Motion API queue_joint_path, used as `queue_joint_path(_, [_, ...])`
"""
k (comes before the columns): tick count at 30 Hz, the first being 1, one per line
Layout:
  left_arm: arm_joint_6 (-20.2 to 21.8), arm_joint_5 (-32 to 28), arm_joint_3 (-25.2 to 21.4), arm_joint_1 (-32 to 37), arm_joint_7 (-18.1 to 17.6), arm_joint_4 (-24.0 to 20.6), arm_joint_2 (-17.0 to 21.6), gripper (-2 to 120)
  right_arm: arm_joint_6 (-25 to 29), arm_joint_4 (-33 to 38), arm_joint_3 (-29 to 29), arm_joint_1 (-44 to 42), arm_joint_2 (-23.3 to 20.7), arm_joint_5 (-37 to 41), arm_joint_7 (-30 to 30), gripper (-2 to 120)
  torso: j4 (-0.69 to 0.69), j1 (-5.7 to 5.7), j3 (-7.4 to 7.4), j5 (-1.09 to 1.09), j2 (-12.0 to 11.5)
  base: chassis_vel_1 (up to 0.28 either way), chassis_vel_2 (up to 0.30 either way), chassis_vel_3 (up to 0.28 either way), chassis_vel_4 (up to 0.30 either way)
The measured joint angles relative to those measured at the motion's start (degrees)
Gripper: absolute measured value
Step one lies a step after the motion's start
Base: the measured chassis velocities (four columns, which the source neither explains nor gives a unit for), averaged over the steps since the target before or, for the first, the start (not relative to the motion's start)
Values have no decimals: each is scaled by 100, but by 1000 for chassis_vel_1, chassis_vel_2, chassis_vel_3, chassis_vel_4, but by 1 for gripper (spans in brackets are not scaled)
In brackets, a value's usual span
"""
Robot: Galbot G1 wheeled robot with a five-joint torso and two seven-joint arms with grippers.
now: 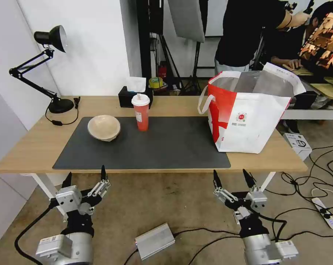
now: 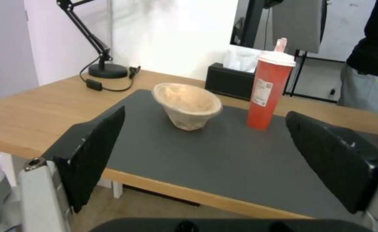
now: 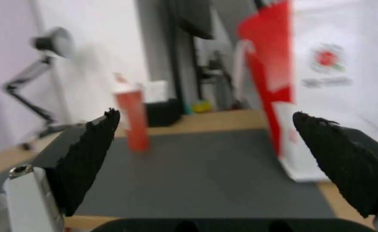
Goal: Pick up the trash from the table and place it into the takeout bag.
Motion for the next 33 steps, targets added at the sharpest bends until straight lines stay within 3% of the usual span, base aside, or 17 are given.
queue_joint_path(8, [1,9,-30,23,8,0,-11,100,-212,164,78,375,-574,554,-637,100,0,0,0,0,0,0,0,0,0])
queue_joint_path(24, [1,-34,-15,55,0,0,-162,100,-479,137,-2,1001,-859,1052,-1658,100,0,0,-1,0,0,0,0,0,0])
queue_joint_path(33, [2,-23,-69,108,1,0,-192,100,-602,-53,-342,1885,-1043,1706,-2075,100,0,0,0,0,0,0,0,0,0])
